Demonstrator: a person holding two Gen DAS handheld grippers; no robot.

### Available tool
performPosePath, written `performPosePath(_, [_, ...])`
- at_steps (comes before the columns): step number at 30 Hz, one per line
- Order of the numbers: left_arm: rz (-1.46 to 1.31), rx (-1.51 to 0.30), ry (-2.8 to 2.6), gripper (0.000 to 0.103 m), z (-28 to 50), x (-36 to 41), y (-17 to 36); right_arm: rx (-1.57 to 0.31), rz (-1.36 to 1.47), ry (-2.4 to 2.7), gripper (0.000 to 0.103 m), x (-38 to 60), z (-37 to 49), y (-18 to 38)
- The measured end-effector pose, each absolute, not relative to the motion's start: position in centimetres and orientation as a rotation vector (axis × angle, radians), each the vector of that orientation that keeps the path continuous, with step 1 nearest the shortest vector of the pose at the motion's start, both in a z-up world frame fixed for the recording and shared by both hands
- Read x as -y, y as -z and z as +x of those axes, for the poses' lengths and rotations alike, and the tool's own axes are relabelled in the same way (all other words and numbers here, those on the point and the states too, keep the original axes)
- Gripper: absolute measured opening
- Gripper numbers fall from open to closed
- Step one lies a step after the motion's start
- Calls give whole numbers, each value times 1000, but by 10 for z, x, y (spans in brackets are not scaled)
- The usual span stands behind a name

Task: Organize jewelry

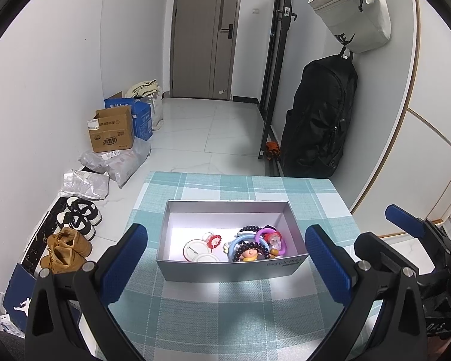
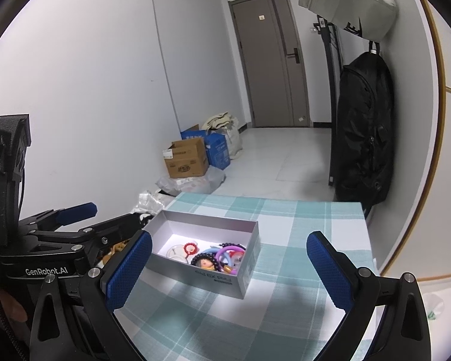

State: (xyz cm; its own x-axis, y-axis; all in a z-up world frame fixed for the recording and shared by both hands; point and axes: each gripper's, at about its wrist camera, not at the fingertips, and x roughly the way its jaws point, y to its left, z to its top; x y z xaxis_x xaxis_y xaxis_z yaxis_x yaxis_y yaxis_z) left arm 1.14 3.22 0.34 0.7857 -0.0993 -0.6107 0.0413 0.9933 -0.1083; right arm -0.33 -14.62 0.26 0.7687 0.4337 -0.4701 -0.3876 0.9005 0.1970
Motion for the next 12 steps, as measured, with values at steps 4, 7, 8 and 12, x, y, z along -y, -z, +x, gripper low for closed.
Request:
performPosePath(4, [-98,-651,64,102,10,-34,-4,-528,87,-443,103,146,-3,-3])
performPosePath(7, [-98,-645,62,102,10,-34,-5,-529,90,-440,103,146,-3,-3])
performPosePath(8, [-98,-643,62,102,9,-34,-5,-531,91,-438,103,146,-3,-3])
performPosePath(12, [-88,-631,69,102,9,-31,-6,-532,92,-435,103,147,-3,-3])
